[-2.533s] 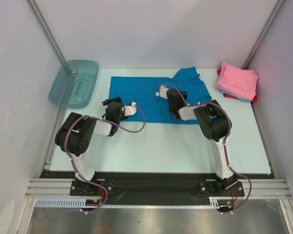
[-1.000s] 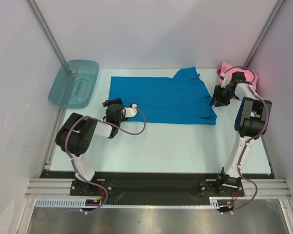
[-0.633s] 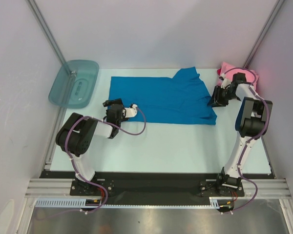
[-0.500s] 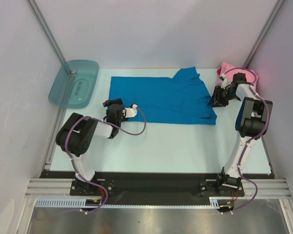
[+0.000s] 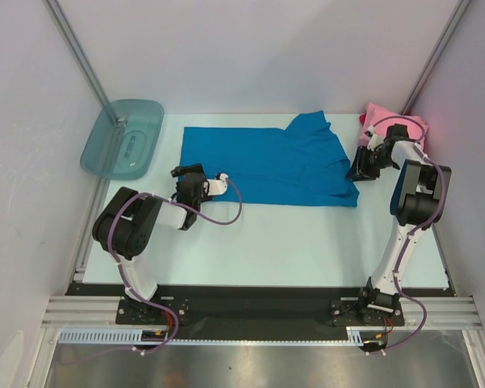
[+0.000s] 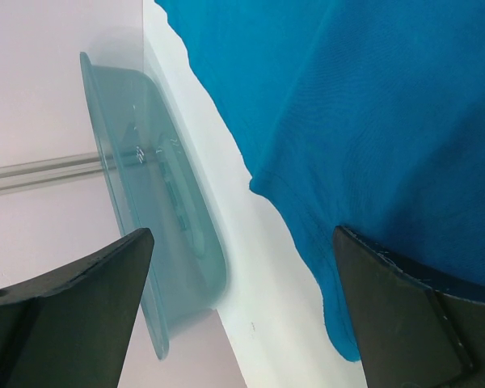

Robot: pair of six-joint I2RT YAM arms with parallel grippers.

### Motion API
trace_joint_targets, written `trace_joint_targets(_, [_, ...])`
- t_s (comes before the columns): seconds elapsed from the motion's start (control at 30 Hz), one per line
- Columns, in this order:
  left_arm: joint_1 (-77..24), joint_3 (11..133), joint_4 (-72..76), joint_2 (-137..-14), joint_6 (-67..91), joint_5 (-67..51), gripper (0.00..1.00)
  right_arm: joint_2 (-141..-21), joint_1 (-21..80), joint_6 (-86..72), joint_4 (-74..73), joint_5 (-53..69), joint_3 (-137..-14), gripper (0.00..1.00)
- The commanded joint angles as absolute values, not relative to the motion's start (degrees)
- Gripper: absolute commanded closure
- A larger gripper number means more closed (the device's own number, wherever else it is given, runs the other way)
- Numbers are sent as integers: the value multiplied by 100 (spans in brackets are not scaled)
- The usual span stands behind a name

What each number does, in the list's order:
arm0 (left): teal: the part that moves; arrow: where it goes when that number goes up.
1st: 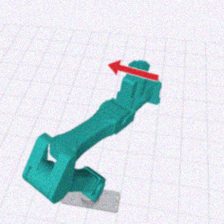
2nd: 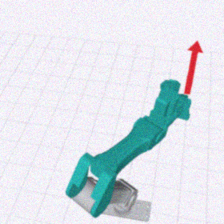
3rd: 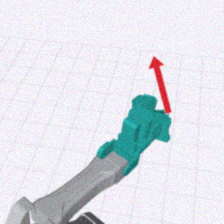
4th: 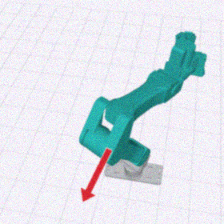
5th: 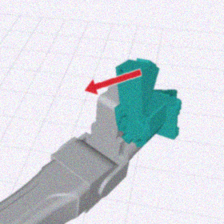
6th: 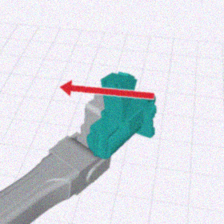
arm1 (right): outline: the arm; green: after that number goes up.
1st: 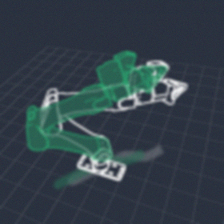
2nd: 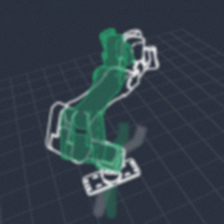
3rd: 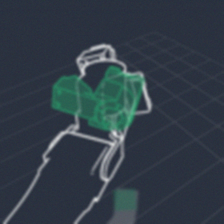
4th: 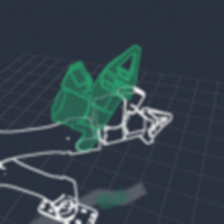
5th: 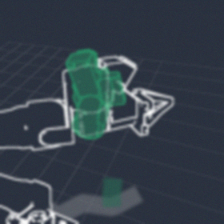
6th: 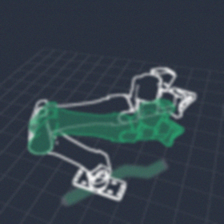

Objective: Fold and stack the t-shirts
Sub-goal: Fold the tshirt

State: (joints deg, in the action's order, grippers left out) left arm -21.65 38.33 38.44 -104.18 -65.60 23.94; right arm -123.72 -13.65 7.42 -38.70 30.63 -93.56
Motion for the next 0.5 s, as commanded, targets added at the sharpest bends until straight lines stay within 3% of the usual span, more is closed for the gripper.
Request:
trace_joint_targets(0.0, [-2250,3744,3586,-10424,-6521,2329,0,-12489,-1450,791,-3823,3006,-9378,60])
trace_joint_targets(0.47, [-2285,3744,3595,-10424,-6530,2364,0,-12577,-1459,809,-3788,3182,-9439,62])
